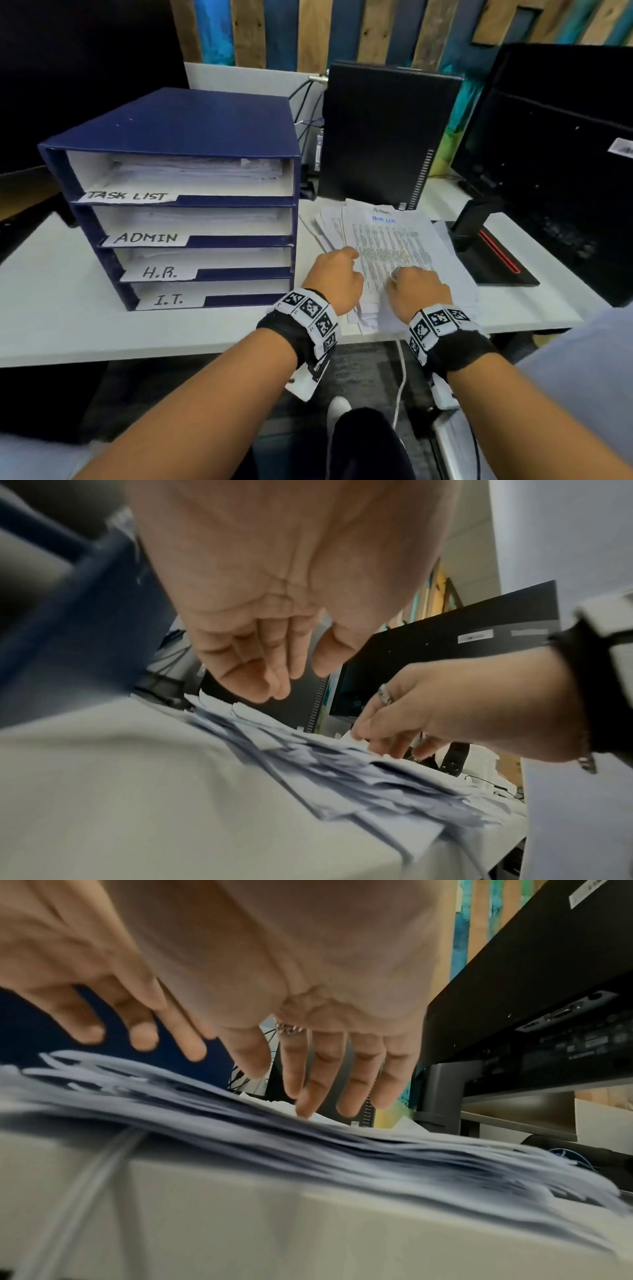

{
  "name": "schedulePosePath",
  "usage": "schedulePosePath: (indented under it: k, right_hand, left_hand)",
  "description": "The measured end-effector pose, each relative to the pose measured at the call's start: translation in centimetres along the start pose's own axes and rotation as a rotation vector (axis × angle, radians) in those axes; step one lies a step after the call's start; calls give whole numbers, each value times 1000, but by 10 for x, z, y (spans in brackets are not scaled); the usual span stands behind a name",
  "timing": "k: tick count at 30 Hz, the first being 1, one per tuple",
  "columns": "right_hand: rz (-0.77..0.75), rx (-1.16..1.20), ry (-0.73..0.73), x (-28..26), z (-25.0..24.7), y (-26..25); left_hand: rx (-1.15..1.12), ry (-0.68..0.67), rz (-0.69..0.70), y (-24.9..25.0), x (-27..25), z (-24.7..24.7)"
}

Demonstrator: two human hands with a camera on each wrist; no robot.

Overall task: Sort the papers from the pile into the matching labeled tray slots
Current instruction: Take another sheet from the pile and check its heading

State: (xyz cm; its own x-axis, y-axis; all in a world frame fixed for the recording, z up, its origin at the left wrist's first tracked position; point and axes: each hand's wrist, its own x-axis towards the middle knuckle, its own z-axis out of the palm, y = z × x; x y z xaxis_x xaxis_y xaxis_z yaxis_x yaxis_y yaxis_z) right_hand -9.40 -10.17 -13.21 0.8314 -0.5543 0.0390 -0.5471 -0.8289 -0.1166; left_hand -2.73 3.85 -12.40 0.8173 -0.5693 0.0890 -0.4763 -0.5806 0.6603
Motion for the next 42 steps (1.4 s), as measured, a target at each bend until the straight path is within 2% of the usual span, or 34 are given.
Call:
schedulePosePath:
  k: [3,7,8,12,17,24,29,33,36,39,42]
  right_hand:
    - [-24,31,78,10,-2,13]
    - [-45,39,-127,21,-6,24]
    - [-47,30,-131,23,-6,25]
    - [-19,45,-38,33,-7,33]
    - [-31,104,-187,43,-9,48]
    - [-132,18,-265,36,-24,37]
    - [-141,35,-257,25,-25,33]
    - [-154,19,-257,18,-23,32]
    - [-120,86,-237,17,-21,36]
    - [-63,173,-156,15,-22,35]
    - [-4,190,-28,10,-26,37]
  left_hand:
    - [37,-89,-92,0,23,13]
    - [31,-143,-160,11,42,19]
    - [23,-146,-168,11,48,21]
    - [-103,-115,-243,7,70,23]
    - [-125,-92,-289,-3,83,25]
    - [-109,-11,-386,-13,89,18]
    - [-85,3,-468,-13,85,20]
    - [-122,163,-440,-12,78,21]
    - [-165,125,-418,-12,73,18]
    - [-210,176,-374,-8,61,10]
    - [-340,285,-252,-4,35,5]
